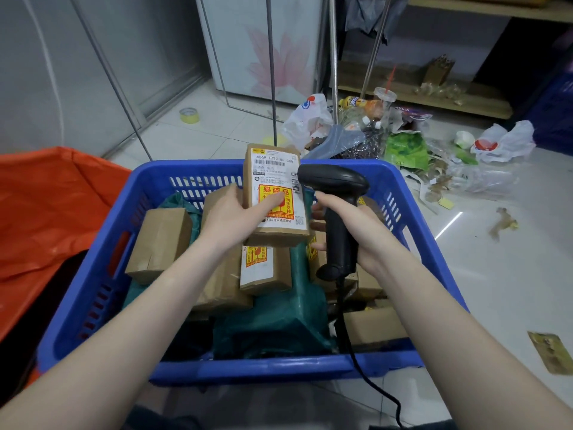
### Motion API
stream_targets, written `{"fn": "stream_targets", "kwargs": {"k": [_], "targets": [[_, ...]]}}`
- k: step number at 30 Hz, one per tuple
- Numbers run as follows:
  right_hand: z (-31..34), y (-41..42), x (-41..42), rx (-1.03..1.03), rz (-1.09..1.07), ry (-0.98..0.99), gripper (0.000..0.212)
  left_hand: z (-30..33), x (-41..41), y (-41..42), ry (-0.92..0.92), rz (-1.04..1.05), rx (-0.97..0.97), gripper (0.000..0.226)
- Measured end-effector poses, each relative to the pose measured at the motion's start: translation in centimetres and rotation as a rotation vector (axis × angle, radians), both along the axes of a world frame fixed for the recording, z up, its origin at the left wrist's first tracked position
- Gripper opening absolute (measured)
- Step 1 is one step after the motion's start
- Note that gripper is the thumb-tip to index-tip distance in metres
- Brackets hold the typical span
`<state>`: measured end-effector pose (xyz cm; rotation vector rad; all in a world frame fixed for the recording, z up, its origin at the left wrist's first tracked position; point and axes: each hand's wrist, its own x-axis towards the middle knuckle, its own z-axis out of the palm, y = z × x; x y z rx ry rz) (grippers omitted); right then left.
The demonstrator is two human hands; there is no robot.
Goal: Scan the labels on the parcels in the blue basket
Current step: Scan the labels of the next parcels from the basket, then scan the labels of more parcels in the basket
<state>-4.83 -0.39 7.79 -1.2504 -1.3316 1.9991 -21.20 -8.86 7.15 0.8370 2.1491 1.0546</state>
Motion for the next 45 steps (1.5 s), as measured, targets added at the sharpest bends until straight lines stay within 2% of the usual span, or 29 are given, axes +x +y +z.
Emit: {"fn": "stream_targets", "kwargs": {"k": [2, 4, 7, 9, 11, 13, 15, 18, 20, 22, 25, 30, 34, 35, 37, 39, 41, 45], "targets": [[-0.3, -0.4, -1.1, -0.013, 0.009, -0.017, 0.035, -0.1, -1.2, -0.9, -0.018, 0.04, -0.026, 0.084], [-0.6, -1.0, -2.3, -0.015, 0.034, -0.024, 0.033, -0.3, -2.3, -2.0, -0.042, 0.023, -0.095, 0.084], [-1.0, -2.2, -3.9, -0.002, 0.1, -0.026, 0.027, -0.5, -3.7, -3.5, -0.096, -0.057, -0.191, 0.039], [-1.4, -3.0, -4.9, 0.006, 0.134, -0.04, 0.025, -0.8, -4.6, -4.5, -0.117, -0.079, -0.226, 0.028], [-1.7, -3.7, -5.7, -0.001, 0.174, -0.05, 0.021, -1.1, -5.5, -5.4, -0.11, -0.098, -0.268, 0.031], [-2.1, -4.3, -6.5, -0.025, 0.22, -0.028, 0.027, -1.5, -6.3, -6.2, -0.093, -0.115, -0.31, 0.04], [-2.5, -4.8, -7.3, -0.043, 0.252, -0.003, 0.031, -2.1, -6.9, -7.0, -0.066, -0.113, -0.319, 0.039], [-3.3, -5.3, -8.4, -0.04, 0.281, 0.001, 0.019, -3.1, -7.4, -7.6, -0.033, -0.115, -0.33, 0.035], [-3.8, -5.4, -8.9, -0.045, 0.287, -0.018, 0.018, -3.7, -7.5, -7.8, -0.048, -0.084, -0.343, 0.049], [-4.1, -5.7, -9.3, -0.067, 0.292, -0.034, 0.027, -4.0, -7.5, -7.9, -0.044, -0.041, -0.364, 0.059], [-4.5, -6.1, -9.7, -0.088, 0.312, -0.043, 0.041, -4.3, -7.6, -7.9, 0.0, -0.053, -0.416, 0.053], [-4.7, -6.0, -9.7, -0.073, 0.333, -0.048, 0.027, -4.6, -7.8, -7.9, 0.003, -0.129, -0.487, 0.046], [-4.5, -5.6, -9.3, -0.057, 0.32, -0.044, 0.025, -3.8, -7.1, -7.3, 0.008, -0.159, -0.472, 0.035], [-4.4, -5.4, -9.2, -0.047, 0.308, -0.041, 0.024, -3.5, -6.9, -7.1, 0.027, -0.163, -0.463, 0.036], [-4.0, -5.0, -8.8, -0.045, 0.281, -0.024, 0.025, -3.1, -6.5, -6.7, 0.075, -0.157, -0.423, 0.051], [-3.6, -4.5, -8.3, -0.053, 0.263, -0.005, 0.034, -2.8, -6.1, -6.2, 0.123, -0.158, -0.371, 0.062], [-3.2, -4.0, -7.7, -0.048, 0.248, -0.001, 0.036, -2.5, -5.6, -5.7, 0.144, -0.161, -0.312, 0.062], [-2.8, -2.7, -6.1, -0.034, 0.214, -0.006, 0.025, -2.0, -4.4, -4.4, 0.181, -0.156, -0.213, 0.055]]}}
